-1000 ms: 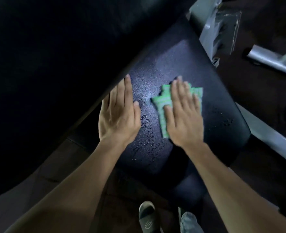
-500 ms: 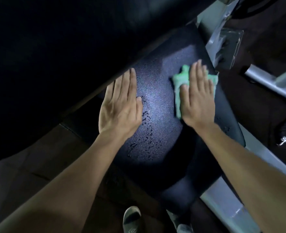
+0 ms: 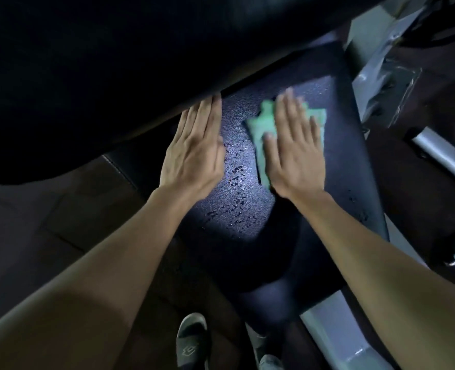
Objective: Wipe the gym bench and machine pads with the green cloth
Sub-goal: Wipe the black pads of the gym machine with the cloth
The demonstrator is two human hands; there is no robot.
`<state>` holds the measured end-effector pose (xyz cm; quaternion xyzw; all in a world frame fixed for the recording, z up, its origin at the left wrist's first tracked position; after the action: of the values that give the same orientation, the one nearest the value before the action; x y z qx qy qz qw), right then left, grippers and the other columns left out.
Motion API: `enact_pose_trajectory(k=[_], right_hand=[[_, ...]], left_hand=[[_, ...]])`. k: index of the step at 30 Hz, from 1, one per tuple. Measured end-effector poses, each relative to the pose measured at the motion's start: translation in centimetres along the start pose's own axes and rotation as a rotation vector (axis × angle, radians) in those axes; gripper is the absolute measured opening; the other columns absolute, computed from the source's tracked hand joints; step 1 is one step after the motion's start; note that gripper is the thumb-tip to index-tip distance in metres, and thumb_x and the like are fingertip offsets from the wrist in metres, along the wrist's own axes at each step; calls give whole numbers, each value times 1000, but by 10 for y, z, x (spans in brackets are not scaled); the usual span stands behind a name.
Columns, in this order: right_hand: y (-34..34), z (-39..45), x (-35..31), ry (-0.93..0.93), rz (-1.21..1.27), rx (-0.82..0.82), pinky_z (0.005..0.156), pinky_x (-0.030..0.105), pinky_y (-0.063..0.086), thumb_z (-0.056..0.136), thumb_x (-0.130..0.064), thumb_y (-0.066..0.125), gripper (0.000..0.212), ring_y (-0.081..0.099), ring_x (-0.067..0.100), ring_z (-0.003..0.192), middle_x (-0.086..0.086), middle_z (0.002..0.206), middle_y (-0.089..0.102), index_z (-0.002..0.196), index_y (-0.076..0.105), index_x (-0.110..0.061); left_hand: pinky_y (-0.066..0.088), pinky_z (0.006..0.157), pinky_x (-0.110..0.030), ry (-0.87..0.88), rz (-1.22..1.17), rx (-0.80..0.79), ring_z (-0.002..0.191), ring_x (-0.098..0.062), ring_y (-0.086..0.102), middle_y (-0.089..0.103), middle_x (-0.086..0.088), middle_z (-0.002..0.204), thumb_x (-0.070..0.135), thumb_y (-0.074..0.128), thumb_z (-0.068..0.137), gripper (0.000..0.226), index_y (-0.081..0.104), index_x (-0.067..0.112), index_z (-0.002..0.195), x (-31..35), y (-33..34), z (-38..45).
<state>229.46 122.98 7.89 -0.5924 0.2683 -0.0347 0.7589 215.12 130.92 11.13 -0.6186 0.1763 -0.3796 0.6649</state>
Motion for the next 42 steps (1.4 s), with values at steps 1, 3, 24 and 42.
enact_pose_trajectory(k=[1, 3, 24, 42], right_hand=[[-6, 15, 2, 156, 35, 53, 131, 47, 3, 109, -41, 19, 63, -1, 17, 161, 0, 174, 3, 165, 6, -17], [0, 35, -22, 247, 84, 43, 130, 47, -2, 108, -42, 18, 64, -3, 21, 161, 5, 174, 4, 164, 9, -13], [-3, 28, 42, 35, 31, -74, 129, 49, -3, 109, -32, 24, 64, -10, 29, 160, 11, 173, -10, 165, -1, -14], [3, -28, 37, 157, 353, -65, 127, 44, -6, 110, -24, 31, 55, -3, 19, 161, -1, 174, 4, 164, 18, -24]], left_hand=[[-3, 127, -27, -41, -41, 17, 158, -31, 14, 16, -19, 170, 15, 34, 103, 64, 14, 1, 162, -4, -5, -2], [-5, 125, -24, -128, -107, 60, 158, -31, 14, 18, -21, 169, 16, 32, 103, 63, 16, 0, 161, -12, -15, -10], [14, 128, -46, -367, 255, 30, 158, -32, 17, 16, -18, 170, 43, 33, 105, 73, 15, 3, 163, 7, 18, -76], [8, 130, -43, 325, 206, -184, 160, -26, 7, 7, -13, 172, 45, 30, 107, 71, 13, 4, 163, 96, 70, -82]])
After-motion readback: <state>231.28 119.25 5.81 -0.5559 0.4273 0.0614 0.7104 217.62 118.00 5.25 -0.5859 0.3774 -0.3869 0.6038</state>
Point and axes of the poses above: each hand's wrist, its own z-axis towards the middle knuckle, its own y-axis out of the palm, x = y × z, the point moved 10 cm from there along z, towards the middle knuckle
